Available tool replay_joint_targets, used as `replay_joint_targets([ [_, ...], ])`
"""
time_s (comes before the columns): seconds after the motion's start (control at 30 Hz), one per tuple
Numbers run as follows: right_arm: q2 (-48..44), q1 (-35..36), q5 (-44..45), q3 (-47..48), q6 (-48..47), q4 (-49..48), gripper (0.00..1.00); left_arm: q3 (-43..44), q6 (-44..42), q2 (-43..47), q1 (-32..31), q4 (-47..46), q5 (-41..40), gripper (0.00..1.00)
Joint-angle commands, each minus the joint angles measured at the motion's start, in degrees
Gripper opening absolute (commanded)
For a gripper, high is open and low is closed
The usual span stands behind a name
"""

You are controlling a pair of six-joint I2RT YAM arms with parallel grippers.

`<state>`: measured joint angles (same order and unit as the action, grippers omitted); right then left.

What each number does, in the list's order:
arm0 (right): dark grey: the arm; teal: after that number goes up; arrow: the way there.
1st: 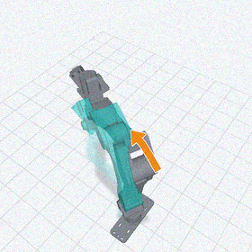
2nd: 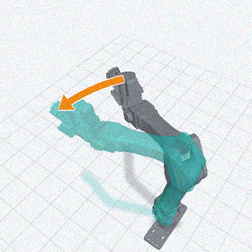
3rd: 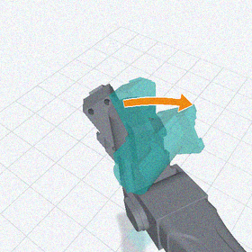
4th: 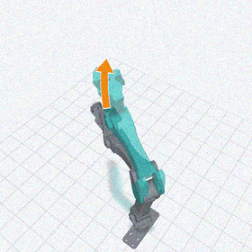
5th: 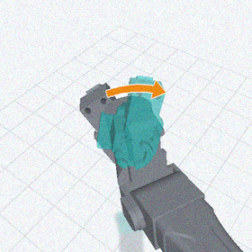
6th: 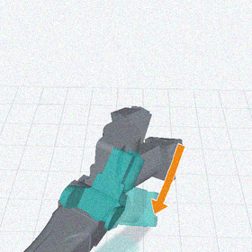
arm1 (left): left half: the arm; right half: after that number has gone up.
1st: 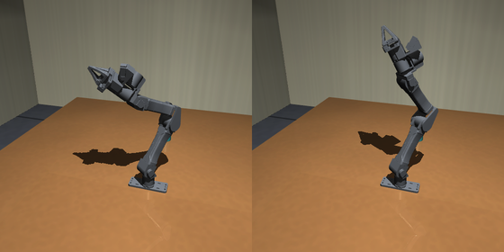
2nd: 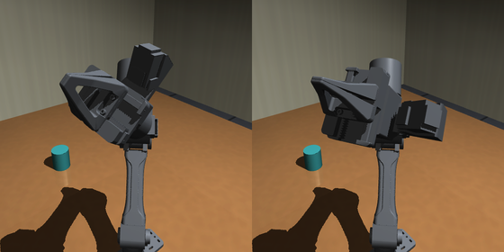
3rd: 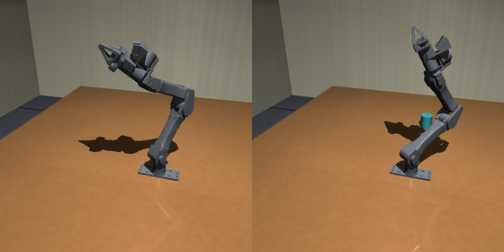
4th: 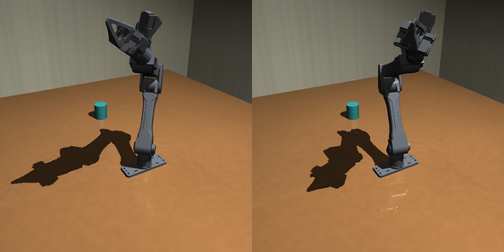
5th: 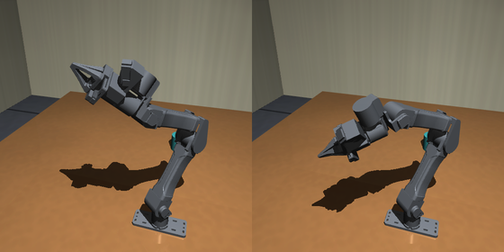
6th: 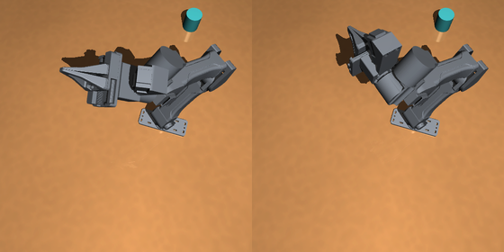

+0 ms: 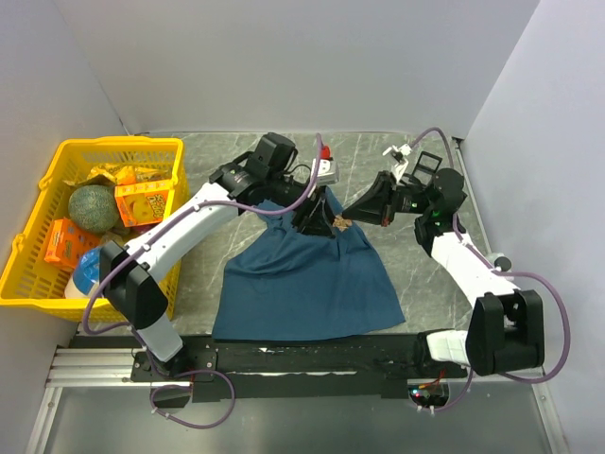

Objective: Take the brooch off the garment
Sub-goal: Close the brooch.

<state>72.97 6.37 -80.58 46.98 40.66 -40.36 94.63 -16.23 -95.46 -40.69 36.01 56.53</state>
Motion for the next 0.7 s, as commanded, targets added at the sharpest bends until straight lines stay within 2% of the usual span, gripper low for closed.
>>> replay_joint_targets([
  [0.0, 2.9, -0.7, -0.2, -0.5, 5.8, -6.7, 0.00, -1.3, -0.2, 1.9, -0.1, -1.7, 4.9, 0.48],
  [0.17, 4.6, -0.7, 0.0, -1.0, 10.0, -11.3, 0.00, -2.3, 0.7, 1.1, 0.1, -3.6, 5.5, 0.47],
  [0.67, 3.7, -0.7, 1.8, -2.2, 1.2, -3.9, 0.00, 1.2, 7.3, -6.0, 0.3, -7.1, 6.0, 0.36],
])
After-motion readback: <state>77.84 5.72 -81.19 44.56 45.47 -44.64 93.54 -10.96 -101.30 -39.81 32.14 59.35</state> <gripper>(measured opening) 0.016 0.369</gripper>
